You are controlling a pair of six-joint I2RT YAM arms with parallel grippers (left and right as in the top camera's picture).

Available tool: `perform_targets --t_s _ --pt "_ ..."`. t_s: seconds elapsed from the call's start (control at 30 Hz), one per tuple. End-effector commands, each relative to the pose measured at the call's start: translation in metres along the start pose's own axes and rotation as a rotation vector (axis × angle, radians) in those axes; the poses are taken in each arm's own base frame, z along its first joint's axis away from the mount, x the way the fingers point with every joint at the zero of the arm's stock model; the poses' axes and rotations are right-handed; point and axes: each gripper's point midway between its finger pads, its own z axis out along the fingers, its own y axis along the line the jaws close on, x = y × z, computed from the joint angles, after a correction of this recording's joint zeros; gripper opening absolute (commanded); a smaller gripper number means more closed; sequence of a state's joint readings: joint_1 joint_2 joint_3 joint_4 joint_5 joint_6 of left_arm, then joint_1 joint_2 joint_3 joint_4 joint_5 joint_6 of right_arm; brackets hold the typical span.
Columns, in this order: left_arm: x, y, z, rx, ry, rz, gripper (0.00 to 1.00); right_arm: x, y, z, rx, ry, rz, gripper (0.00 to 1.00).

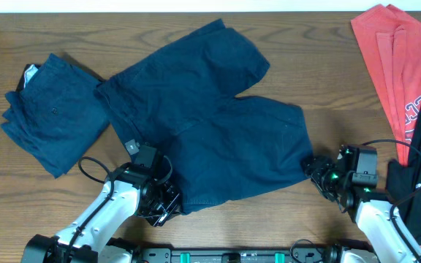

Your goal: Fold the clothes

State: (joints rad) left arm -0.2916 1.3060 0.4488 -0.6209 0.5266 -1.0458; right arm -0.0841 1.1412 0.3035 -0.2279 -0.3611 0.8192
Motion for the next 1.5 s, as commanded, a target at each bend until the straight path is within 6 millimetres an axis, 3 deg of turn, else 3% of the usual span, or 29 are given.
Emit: perform_targets --t_s 0.0,0.03,0.07,0.17,0.3,0.47,0.6,0.87,1.03,1.13,1.23,1.4,1.47 --pt "0.005 0.011 0.004 -0.031 0.026 -0.001 0.06 0.007 -0.010 0.004 0.032 0.011 0.029 0.25" --pt "0.005 0.011 0.004 -0.031 0.026 0.005 0.06 0.007 -0.010 0.004 0.032 0.010 0.029 0.10" --pt "0.005 0.011 0.004 -0.030 0.025 0.012 0.06 0.007 -0.010 0.004 0.032 0.009 0.029 0.01" --pt "0.005 0.005 -0.001 -0.012 0.017 0.070 0.06 -0.002 -0.003 0.001 0.014 -0.013 0.004 0.01" --pt "0.005 -0.017 -0.020 0.043 -0.017 0.214 0.06 -0.028 0.025 -0.019 -0.031 -0.072 -0.060 0.01" --pt "0.013 -0.050 -0.057 0.145 -0.101 0.410 0.06 -0.064 0.068 -0.072 -0.037 -0.148 -0.178 0.01" --pt "0.029 -0.073 -0.086 0.207 -0.211 0.588 0.06 -0.083 0.087 -0.121 0.040 -0.205 -0.251 0.01" --pt "0.073 -0.078 -0.135 0.281 -0.345 0.794 0.06 -0.096 0.107 -0.191 0.086 -0.312 -0.315 0.01" --pt "0.091 -0.077 -0.159 0.387 -0.403 0.807 0.06 -0.107 0.118 -0.234 0.087 -0.432 -0.369 0.01" --pt "0.075 -0.076 -0.173 0.394 -0.536 0.774 0.06 -0.112 0.135 -0.255 0.063 -0.490 -0.442 0.01" --pt "0.042 -0.077 -0.195 0.368 -0.753 0.665 0.06 -0.120 0.159 -0.259 0.017 -0.509 -0.533 0.01" --pt "-0.003 -0.088 -0.227 0.299 -1.055 0.530 0.06 -0.130 0.205 -0.223 -0.093 -0.458 -0.681 0.01" --pt "-0.016 -0.094 -0.228 0.268 -1.098 0.488 0.06 -0.136 0.224 -0.203 -0.122 -0.445 -0.720 0.01"
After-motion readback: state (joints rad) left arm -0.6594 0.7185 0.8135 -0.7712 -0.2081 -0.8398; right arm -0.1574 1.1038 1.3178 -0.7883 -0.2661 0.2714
